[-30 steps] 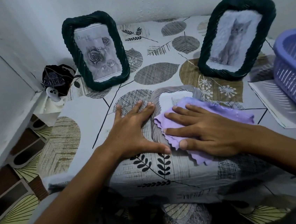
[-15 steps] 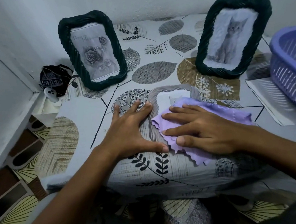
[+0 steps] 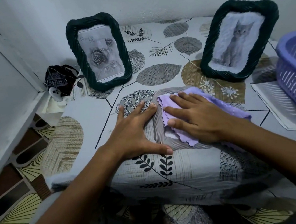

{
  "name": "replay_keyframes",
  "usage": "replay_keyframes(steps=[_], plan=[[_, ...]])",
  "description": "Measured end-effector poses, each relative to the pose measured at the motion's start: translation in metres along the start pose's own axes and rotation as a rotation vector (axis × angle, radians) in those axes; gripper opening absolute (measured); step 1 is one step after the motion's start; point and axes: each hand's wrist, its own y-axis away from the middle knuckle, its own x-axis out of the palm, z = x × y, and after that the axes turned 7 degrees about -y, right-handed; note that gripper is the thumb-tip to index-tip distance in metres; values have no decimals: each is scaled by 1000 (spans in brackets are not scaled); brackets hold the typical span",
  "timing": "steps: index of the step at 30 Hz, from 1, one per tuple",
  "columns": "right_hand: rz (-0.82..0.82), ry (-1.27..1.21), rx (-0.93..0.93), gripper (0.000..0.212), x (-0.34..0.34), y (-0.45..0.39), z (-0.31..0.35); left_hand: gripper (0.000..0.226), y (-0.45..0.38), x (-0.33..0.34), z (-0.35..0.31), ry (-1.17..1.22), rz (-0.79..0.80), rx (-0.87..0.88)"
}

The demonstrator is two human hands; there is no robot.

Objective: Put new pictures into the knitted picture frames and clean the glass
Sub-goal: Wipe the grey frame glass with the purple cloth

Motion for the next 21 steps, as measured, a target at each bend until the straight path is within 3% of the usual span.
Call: replay_keyframes(steps=[9,16,21], plan=[[88,-158,-205,77,2,26,-2,129,-1,2,1,-22,-7,10],[-68,-370,-267,54,4,52,-25,129,-1,6,6,-12,-21,22],[-112,-395,-254,53,0,60,-33,130,-1,4,2,-5,-23,20]])
